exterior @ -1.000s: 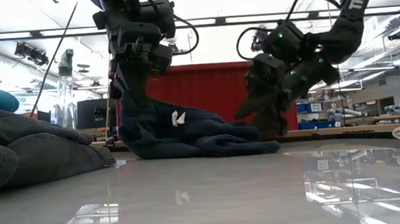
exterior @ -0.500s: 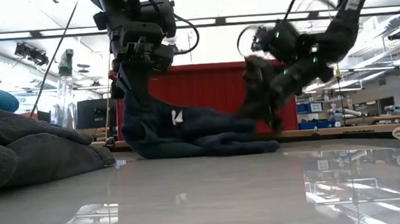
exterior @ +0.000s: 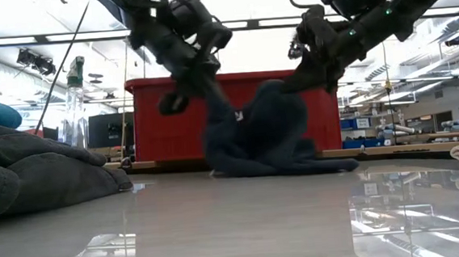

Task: Fold laundry
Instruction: Fold the black shorts

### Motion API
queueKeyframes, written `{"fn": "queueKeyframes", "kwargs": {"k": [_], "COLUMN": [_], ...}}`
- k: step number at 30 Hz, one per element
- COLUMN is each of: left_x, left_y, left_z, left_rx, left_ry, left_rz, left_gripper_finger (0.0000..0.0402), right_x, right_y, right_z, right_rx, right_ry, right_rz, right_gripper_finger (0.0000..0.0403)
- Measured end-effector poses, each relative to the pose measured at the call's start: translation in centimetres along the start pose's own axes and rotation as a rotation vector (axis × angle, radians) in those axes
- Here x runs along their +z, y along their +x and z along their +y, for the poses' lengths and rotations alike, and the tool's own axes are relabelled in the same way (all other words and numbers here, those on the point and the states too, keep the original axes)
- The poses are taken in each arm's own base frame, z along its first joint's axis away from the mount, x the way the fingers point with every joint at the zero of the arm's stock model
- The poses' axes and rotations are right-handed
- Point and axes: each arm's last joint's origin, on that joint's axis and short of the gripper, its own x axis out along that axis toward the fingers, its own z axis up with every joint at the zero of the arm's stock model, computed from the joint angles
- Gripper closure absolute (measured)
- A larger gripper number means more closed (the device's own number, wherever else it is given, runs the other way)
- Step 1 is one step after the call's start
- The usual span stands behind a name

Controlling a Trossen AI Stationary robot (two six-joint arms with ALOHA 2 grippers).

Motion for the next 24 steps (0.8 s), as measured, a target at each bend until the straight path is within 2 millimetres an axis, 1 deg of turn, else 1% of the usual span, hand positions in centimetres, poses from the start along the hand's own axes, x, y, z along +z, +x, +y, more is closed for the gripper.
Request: {"fn": "queueKeyframes", "kwargs": {"k": [2, 5, 12, 16, 20, 24], "left_x": [0.9, 1.6, 2.2, 2.4, 2.5, 2.5], "left_y": [0.3, 0.7, 2.1, 3.0, 4.2, 5.5], "left_z": [0.2, 0.7, 0.7, 0.9, 1.6, 2.4], "left_rx": [-0.054, -0.076, -0.147, -0.156, -0.118, -0.088], "left_ry": [-0.043, -0.09, -0.158, -0.19, -0.213, -0.254], "left_rz": [-0.029, -0.046, -0.062, -0.07, -0.081, -0.08], "left_gripper_finger": [0.0388, 0.0388, 0.0388, 0.0388, 0.0388, 0.0388], "right_x": [-0.1, -0.1, -0.6, -0.2, -0.3, -0.7], "right_y": [0.1, 0.4, 2.3, 3.2, 3.9, 4.3], "right_z": [0.1, 0.3, 0.5, 0.7, 0.7, 0.6], "right_rx": [-0.03, -0.06, -0.089, -0.089, -0.093, -0.095], "right_ry": [-0.011, -0.034, -0.102, -0.107, -0.091, -0.057], "right_rz": [-0.01, -0.011, 0.045, 0.048, 0.064, 0.093], "right_gripper_finger": [0.0381, 0.0374, 0.0374, 0.0369, 0.0345, 0.0299]}}
